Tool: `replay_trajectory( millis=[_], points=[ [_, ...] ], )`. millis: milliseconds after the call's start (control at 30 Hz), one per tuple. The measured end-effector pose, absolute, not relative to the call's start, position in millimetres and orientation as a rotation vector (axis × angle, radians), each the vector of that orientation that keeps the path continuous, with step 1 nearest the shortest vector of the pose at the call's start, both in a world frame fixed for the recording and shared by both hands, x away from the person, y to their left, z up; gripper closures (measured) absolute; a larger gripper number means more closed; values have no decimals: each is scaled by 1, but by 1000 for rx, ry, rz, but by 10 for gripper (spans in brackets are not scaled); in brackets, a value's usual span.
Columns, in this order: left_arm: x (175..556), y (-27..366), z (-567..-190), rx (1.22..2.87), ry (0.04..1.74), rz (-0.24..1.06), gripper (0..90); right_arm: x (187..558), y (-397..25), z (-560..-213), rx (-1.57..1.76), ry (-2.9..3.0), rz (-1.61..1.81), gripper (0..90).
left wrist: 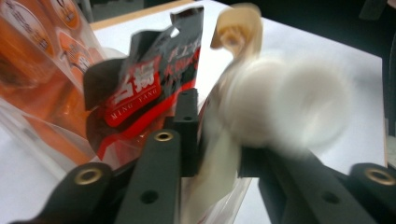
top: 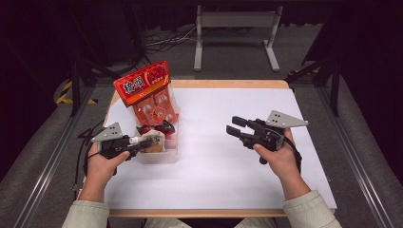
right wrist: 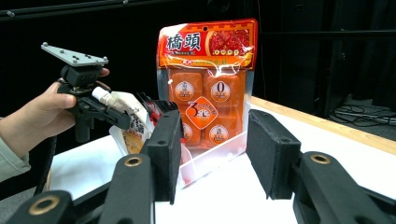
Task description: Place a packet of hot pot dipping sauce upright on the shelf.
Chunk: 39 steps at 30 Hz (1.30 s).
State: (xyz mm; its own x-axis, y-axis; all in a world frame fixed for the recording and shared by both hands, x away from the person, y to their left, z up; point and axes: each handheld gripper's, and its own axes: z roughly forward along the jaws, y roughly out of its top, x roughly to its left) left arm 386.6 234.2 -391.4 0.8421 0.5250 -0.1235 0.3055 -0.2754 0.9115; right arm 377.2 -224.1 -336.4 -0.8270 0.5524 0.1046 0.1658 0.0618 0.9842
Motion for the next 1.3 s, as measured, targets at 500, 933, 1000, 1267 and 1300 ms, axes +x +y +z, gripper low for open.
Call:
replay_trajectory(
  millis=[500, 933, 1000, 1267, 1300],
  points=[
    [374, 239, -379, 1825, 656, 359, 375, 376, -230, -337, 724, 2021, 1827, 501],
    [350, 248, -363, 1855, 697, 466, 59, 373, -250, -339, 727, 1984, 1752, 365],
    [346, 253, -364, 1839, 705, 474, 57, 370, -257, -340, 732, 1985, 1712, 350],
    [337, 267, -385, 1805, 747, 444, 61, 356, -291, -349, 805, 1952, 1635, 316],
    [337, 267, -385, 1805, 747, 444, 61, 356, -291, -349, 805, 1952, 1635, 316]
  ],
)
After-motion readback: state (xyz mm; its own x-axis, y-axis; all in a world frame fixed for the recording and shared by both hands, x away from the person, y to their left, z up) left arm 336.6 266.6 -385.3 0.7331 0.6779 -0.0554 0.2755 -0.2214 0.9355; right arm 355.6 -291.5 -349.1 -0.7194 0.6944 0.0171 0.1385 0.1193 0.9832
